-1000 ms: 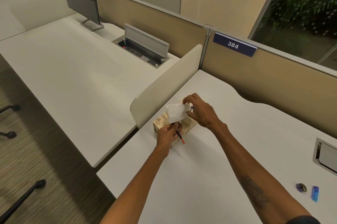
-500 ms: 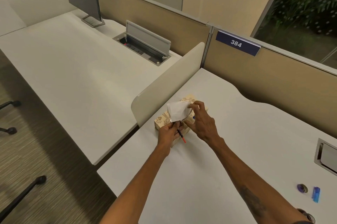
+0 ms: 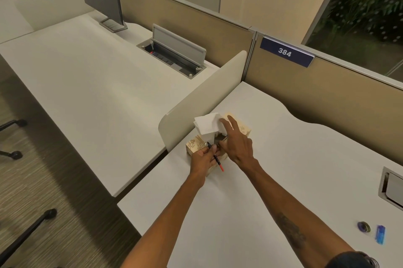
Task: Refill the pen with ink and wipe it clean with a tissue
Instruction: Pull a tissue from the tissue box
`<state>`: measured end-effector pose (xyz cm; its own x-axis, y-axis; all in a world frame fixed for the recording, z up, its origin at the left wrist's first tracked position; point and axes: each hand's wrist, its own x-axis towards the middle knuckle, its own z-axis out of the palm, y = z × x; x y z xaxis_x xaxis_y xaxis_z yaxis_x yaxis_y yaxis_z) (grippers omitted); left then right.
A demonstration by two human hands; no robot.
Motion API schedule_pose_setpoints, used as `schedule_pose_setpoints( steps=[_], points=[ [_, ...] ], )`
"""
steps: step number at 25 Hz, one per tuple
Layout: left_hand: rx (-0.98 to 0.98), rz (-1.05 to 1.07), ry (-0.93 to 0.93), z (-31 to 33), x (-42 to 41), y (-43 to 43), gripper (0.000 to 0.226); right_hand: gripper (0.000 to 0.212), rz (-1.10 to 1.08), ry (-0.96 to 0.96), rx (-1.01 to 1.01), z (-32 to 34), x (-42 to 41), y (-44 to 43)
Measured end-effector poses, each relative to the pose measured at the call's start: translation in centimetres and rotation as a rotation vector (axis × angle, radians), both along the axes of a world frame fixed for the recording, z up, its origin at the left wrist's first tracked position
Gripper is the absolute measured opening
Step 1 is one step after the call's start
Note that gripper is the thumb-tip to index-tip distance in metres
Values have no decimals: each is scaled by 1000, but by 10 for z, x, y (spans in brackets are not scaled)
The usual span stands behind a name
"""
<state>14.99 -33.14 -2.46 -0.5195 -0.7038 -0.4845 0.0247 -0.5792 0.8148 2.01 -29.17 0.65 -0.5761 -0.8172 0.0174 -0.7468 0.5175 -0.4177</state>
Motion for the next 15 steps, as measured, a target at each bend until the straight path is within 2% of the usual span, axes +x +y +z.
schedule_pose_setpoints(
  steps=[5,8,11,13,15],
  points=[
    [0,2,-21,2,0,0,10,46,-60,40,-78,7,-3,-14],
    [-1,11,-40,-1,-1,-1,12,39,-169,-139,-138,11,-5,-18],
    [-13,6,-60,-3,-1,-3,20,37,-122,-343,-203,14,-2,-19],
    [-21,-4,-64,-5,-1,-3,21,44,-81,-317,-148,13,0,-17],
    [-17,5,-62,-3,-1,-3,17,41,-145,-270,-147,10,0,-18]
  ],
)
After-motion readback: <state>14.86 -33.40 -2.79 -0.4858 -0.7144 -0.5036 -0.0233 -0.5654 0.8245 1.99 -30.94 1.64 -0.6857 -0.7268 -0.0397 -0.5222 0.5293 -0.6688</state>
